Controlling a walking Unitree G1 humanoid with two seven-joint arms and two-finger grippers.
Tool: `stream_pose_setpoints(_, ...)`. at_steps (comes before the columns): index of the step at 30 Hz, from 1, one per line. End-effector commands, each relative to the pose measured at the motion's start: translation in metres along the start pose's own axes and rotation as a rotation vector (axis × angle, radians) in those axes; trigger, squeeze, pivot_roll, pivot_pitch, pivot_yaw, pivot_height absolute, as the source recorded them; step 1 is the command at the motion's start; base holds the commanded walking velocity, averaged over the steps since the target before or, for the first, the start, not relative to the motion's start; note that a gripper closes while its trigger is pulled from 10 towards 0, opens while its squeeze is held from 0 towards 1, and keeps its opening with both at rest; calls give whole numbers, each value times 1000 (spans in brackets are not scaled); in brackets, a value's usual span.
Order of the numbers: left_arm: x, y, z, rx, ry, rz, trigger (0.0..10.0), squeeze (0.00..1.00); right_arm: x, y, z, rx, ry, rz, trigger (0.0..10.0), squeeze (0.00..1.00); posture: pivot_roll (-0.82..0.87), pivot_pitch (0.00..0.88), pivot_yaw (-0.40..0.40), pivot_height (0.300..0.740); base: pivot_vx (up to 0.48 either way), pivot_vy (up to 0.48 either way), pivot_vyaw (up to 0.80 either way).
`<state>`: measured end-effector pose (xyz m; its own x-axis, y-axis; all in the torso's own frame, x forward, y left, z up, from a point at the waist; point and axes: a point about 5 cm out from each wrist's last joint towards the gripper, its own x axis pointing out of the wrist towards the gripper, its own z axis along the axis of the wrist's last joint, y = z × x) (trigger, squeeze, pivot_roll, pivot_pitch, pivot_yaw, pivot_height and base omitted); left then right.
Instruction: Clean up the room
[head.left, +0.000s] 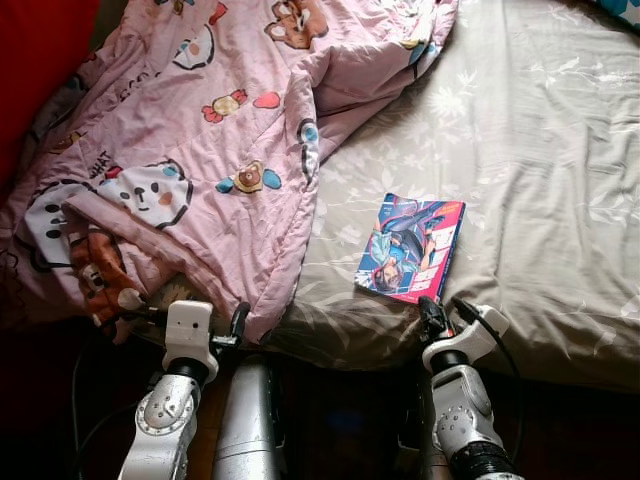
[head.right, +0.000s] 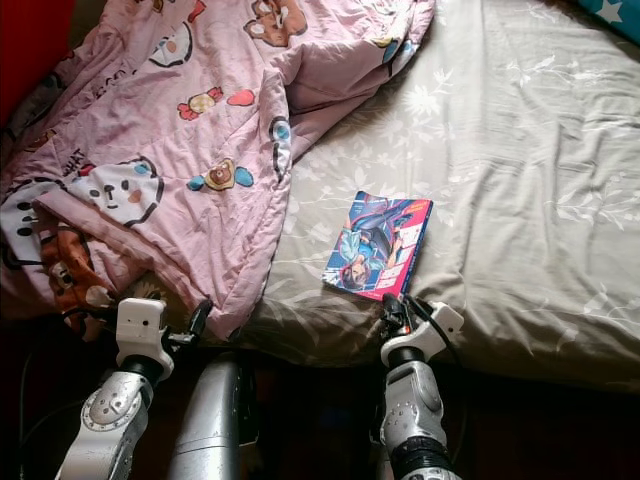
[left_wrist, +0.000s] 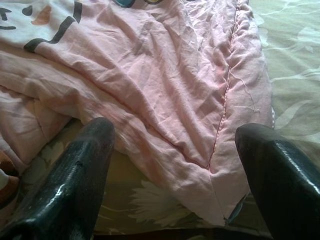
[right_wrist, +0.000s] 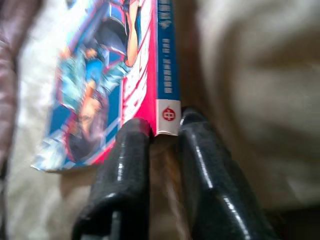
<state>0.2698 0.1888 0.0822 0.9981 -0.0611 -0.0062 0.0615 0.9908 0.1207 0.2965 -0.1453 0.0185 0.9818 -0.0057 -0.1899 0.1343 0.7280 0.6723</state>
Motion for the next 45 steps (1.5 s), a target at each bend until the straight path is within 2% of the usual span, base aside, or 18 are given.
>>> stream_pose_setpoints(1,-7,4,-9,16,35,8,10000,0,-10,-12,-16,22,55,-65,10000,682,51,280,56,588,0,0,0)
stream_pose_setpoints(2,-8,4,-9,17,35,7,10000,0,-10,-13,-15,20,53,-71,10000,243,51,280,56,588,0,0,0)
stream_pose_setpoints(3,-8,4,-9,18,35,7,10000,0,-10,-13,-15,20,53,-72,10000,0,51,280,56,588,0,0,0)
stream_pose_setpoints(20,-10,3,-13,28,45,-2,10000,0,0,-12,-6,38,46,-78,10000,0,66,289,65,588,0,0,0)
stream_pose_setpoints(21,-10,3,-13,31,46,-4,10000,0,0,-11,-5,44,43,-77,10000,341,67,289,65,588,0,0,0)
stream_pose_setpoints(22,-10,3,-13,31,46,-4,10000,0,0,-11,-5,44,43,-77,10000,341,67,289,65,588,0,0,0)
stream_pose_setpoints(23,-10,3,-13,34,47,-6,10000,0,1,-12,-4,68,38,-84,10000,1000,67,290,66,588,0,0,0)
stream_pose_setpoints(28,-11,4,-13,42,50,-8,10000,0,2,-14,-4,85,43,-99,10000,1000,76,293,73,588,0,0,0)
stream_pose_setpoints(29,-11,5,-13,43,50,-9,10000,0,2,-14,-4,86,45,-100,10000,82,78,295,75,588,0,0,0)
stream_pose_setpoints(30,-11,5,-13,47,50,-10,10000,0,3,-14,-4,89,46,-102,10000,0,78,295,76,588,0,0,0)
stream_pose_setpoints(39,-11,6,-13,58,52,-18,10000,0,6,-12,-2,114,47,-95,10000,0,86,296,84,588,0,0,0)
stream_pose_setpoints(45,-12,6,-12,65,52,-21,10000,0,9,-6,-2,133,59,-48,10000,0,89,296,87,588,0,0,0)
